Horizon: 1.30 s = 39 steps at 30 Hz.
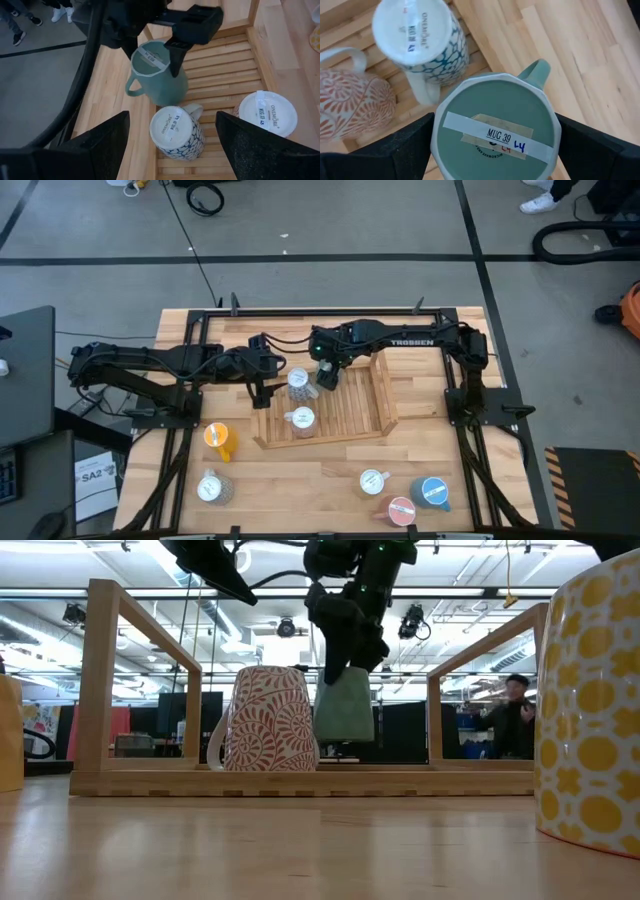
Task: Place coffee mugs
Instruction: Put the green mug on the shelf, then put the yellow patterned mug on the shelf
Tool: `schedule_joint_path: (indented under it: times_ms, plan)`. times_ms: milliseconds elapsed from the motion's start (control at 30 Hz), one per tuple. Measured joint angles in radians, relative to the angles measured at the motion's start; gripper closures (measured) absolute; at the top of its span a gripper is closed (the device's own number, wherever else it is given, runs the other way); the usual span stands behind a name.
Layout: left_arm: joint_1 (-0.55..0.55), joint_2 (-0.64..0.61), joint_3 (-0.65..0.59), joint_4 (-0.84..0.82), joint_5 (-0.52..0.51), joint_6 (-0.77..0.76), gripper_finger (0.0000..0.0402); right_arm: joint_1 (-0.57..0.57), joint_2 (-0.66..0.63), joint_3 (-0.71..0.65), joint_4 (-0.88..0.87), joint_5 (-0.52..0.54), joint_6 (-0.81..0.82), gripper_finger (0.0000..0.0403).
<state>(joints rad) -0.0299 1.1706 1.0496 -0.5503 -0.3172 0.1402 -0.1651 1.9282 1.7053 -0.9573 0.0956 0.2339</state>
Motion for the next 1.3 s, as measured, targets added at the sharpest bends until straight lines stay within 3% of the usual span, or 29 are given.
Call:
schedule_joint_path:
  times_ms: [433,1300]
  plan:
    - [0.0,0.0,0.0,0.0,-0.001,0.0,0.0099,-0.001,0.002,-0.138,0.105,-0.018,0.025,0.0034]
    - [0.0,0.0,0.0,0.0,-0.001,0.002,0.0099,-0.001,0.0,-0.143,0.168,-0.018,0.026,0.0007]
